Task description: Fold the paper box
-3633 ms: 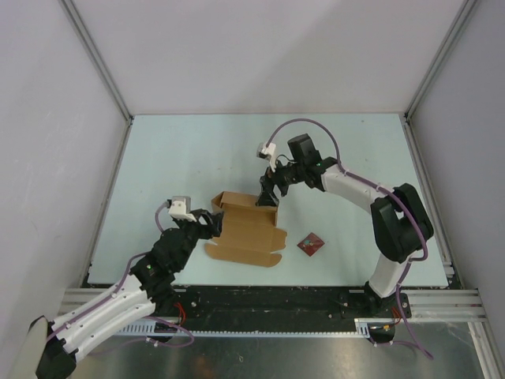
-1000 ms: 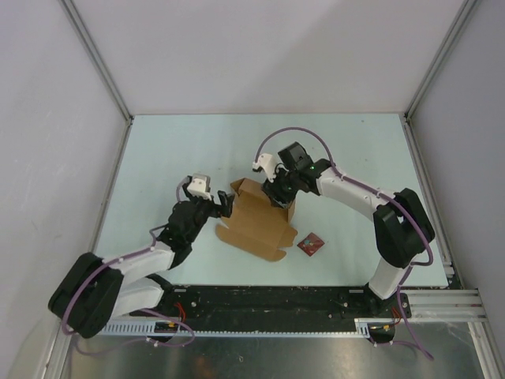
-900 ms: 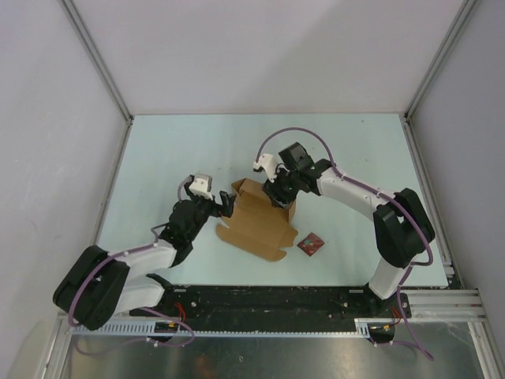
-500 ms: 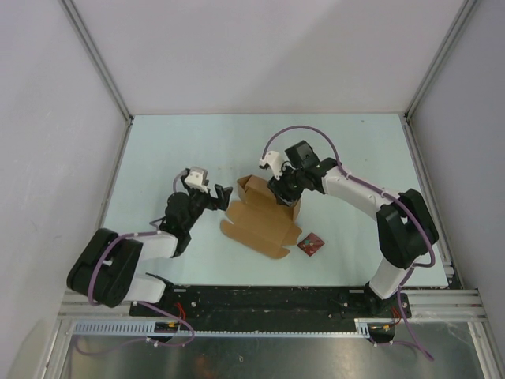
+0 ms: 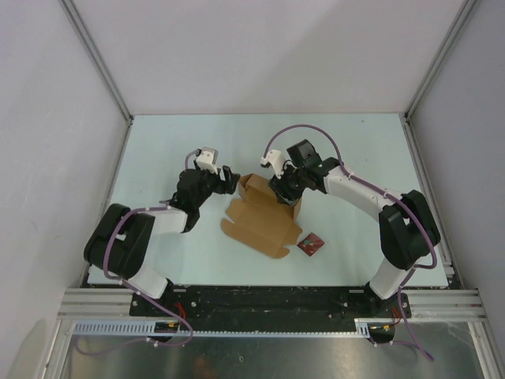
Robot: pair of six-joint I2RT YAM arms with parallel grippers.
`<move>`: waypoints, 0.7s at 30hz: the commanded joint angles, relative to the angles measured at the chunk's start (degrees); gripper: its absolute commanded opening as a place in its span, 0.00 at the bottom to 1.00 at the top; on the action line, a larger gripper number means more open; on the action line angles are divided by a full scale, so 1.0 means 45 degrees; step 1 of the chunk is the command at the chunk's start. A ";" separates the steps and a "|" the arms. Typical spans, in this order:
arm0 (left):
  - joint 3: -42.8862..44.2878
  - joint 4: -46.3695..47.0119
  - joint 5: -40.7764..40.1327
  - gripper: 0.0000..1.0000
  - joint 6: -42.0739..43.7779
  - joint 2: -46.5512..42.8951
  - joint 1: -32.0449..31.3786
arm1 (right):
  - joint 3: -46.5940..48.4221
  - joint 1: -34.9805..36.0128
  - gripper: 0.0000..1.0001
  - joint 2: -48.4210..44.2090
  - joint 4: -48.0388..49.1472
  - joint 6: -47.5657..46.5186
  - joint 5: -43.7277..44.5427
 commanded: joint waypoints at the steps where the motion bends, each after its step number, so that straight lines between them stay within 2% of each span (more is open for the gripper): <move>1: 0.1141 -0.0804 -0.0849 0.80 -0.0998 0.0648 0.0081 | -0.0025 -0.0021 0.51 -0.0445 0.0219 -0.0037 -0.0213; 5: 0.1630 -0.1059 -0.1806 0.78 -0.2091 0.1176 0.0081 | -0.0025 -0.0021 0.51 -0.0464 0.0199 -0.0037 -0.0271; 10: 0.1553 -0.1196 -0.2336 0.76 -0.2367 0.1079 0.0100 | -0.0025 0.0018 0.51 -0.0425 0.0199 -0.0056 -0.0330; 12: 0.1455 -0.1215 -0.2005 0.75 -0.2290 0.1020 0.0120 | -0.0025 -0.0002 0.51 -0.0406 0.0199 -0.0056 -0.0330; 15: 0.1163 -0.1255 -0.0701 0.82 -0.2426 0.0670 0.0256 | -0.0025 -0.0040 0.51 -0.0367 0.0199 -0.0075 -0.0330; 17: 0.0831 -0.1235 -0.0307 0.90 -0.2407 0.0163 0.0276 | -0.0025 -0.0099 0.50 -0.0289 0.0199 -0.0095 -0.0311; 21: 0.0771 -0.1255 0.1449 0.96 -0.1043 -0.0619 0.0315 | -0.0044 -0.0196 0.51 -0.0210 0.0121 -0.0212 -0.0252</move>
